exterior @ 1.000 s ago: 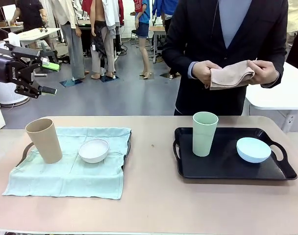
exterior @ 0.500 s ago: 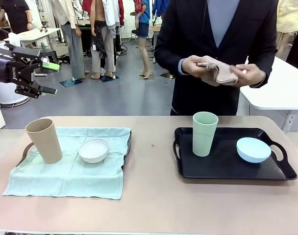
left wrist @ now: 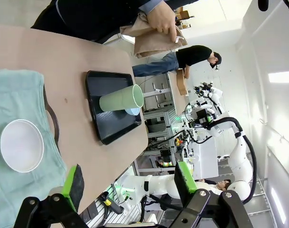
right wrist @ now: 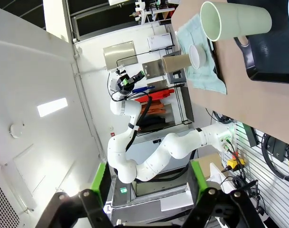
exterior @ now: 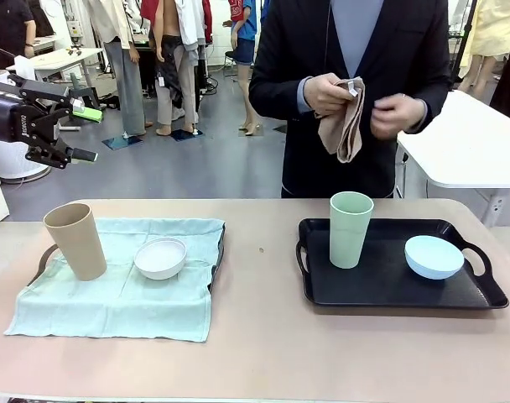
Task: Set up a tray with a mat and arrange the tableware.
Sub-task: Pick up the Picnic Bowl and Reusable plastic cup from the Handle tray in front of the human's position and hold them in the air.
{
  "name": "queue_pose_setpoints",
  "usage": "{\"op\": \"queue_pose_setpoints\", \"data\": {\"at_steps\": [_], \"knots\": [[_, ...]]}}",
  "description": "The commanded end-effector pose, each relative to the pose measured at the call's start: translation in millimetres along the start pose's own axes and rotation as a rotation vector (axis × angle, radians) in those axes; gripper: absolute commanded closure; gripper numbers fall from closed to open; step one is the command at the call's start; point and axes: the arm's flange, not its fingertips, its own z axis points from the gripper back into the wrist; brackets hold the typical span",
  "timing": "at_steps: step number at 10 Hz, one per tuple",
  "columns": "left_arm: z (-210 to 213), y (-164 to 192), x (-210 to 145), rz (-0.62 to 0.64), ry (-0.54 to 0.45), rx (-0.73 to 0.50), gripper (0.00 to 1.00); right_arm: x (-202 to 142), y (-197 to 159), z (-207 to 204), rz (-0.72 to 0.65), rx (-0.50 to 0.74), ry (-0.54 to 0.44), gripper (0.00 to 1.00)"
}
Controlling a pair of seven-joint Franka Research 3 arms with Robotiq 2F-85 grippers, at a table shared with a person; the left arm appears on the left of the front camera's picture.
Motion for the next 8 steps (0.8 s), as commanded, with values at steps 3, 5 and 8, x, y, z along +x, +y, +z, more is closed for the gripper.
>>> {"op": "queue_pose_setpoints", "data": {"at_steps": [3,5,8], "knots": [[0.0,0.0,0.0,0.000,0.000,0.000,0.00,0.1,0.0,-0.3,0.000,0.000,0.001,0.15],[-63.4,-12.1,35.2,-0.206,0.069,0.083,0.00,23.3,16.2,-18.3,-0.101,-0.178,0.000,0.15],[-183.1,-45.9,61.8,-0.717,0.206,0.376,0.00,49.6,33.4,-23.9,-0.206,-0.440,-0.092,0.15]]}}
